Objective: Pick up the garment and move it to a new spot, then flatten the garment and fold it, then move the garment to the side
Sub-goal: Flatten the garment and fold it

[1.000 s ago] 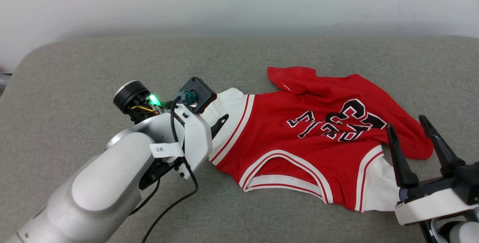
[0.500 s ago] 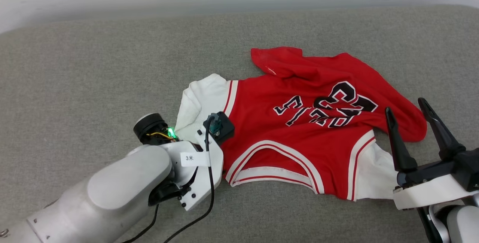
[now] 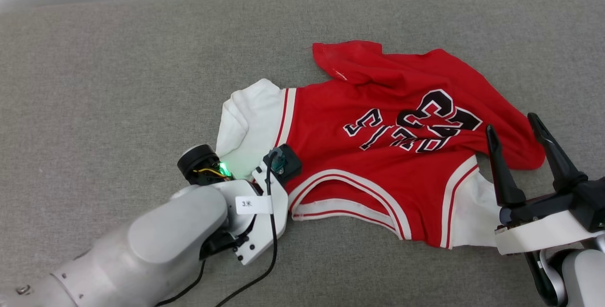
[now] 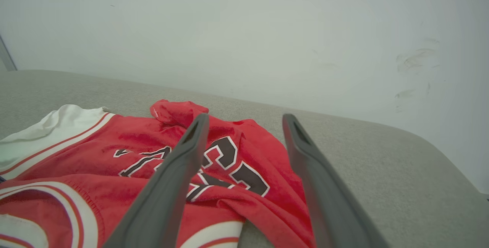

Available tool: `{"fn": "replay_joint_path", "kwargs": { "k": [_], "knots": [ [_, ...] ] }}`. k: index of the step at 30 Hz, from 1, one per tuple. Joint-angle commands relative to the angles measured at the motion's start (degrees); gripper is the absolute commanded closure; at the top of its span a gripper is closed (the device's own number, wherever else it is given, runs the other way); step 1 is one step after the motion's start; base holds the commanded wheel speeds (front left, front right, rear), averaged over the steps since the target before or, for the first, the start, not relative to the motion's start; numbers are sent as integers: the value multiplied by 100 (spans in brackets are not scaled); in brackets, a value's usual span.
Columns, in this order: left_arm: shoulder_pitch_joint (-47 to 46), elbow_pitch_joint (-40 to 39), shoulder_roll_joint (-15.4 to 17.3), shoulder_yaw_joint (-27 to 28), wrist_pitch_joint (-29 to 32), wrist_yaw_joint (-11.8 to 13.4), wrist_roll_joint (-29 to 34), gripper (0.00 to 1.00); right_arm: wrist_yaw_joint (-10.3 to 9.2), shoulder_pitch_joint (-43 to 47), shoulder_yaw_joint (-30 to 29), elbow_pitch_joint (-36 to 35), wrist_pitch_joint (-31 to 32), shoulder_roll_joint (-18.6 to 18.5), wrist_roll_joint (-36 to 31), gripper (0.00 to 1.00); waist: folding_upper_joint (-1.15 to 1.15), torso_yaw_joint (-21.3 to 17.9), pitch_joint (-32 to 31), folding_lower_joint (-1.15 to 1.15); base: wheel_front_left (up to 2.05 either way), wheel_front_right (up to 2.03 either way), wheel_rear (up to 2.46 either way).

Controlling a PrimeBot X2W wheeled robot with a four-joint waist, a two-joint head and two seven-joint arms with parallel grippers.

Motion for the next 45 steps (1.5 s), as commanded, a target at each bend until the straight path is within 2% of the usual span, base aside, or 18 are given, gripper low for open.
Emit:
{"fn": "replay_joint_path", "kwargs": {
  "k": [1,5,10,15,19,25,29,30,31,32,38,45],
  "knots": [
    [419,185,-67,-219,102,19,59,100,-6,-74,-12,10,-24,-1,-5,0,0,14,-22,0,0,0,0],
    [325,158,-57,-187,-312,18,329,100,-6,5,-39,87,-33,4,-6,0,0,70,-176,0,0,0,0],
    [215,-155,-229,-130,-1038,7,497,100,-6,175,-81,127,-40,34,-5,0,0,175,-412,0,0,0,0],
    [276,-421,-485,-124,-1455,18,703,100,-6,333,-129,127,-44,86,-11,0,0,278,-590,0,0,0,0],
    [428,-529,-759,-126,-1573,56,806,100,-6,386,-132,105,-46,114,-18,0,0,304,-640,0,0,0,0],
    [931,-273,-1155,-126,-1488,16,886,100,-6,428,-138,138,-49,125,12,0,0,267,-623,0,0,0,0],
    [1181,2,-1270,-121,-1524,12,1008,100,-6,447,-154,181,-51,132,25,0,0,245,-628,0,0,0,0],
    [1193,52,-1297,-122,-1601,11,1022,81,-6,456,-161,192,-52,137,29,0,0,248,-643,0,0,0,0],
    [1183,111,-1312,-120,-1709,11,1042,8,-6,468,-171,208,-53,141,30,0,0,257,-667,0,0,0,0],
    [1173,152,-1332,-119,-1832,10,1042,0,-6,486,-178,225,-53,147,28,0,0,267,-703,0,0,0,0],
    [1161,-19,-1238,202,-2381,124,883,0,-6,642,-227,306,-55,185,37,0,0,359,-1004,0,0,0,0],
    [826,-712,-631,741,-2358,422,735,0,-6,739,-239,325,-50,265,43,0,0,482,-1239,0,0,0,0]
  ]
}}
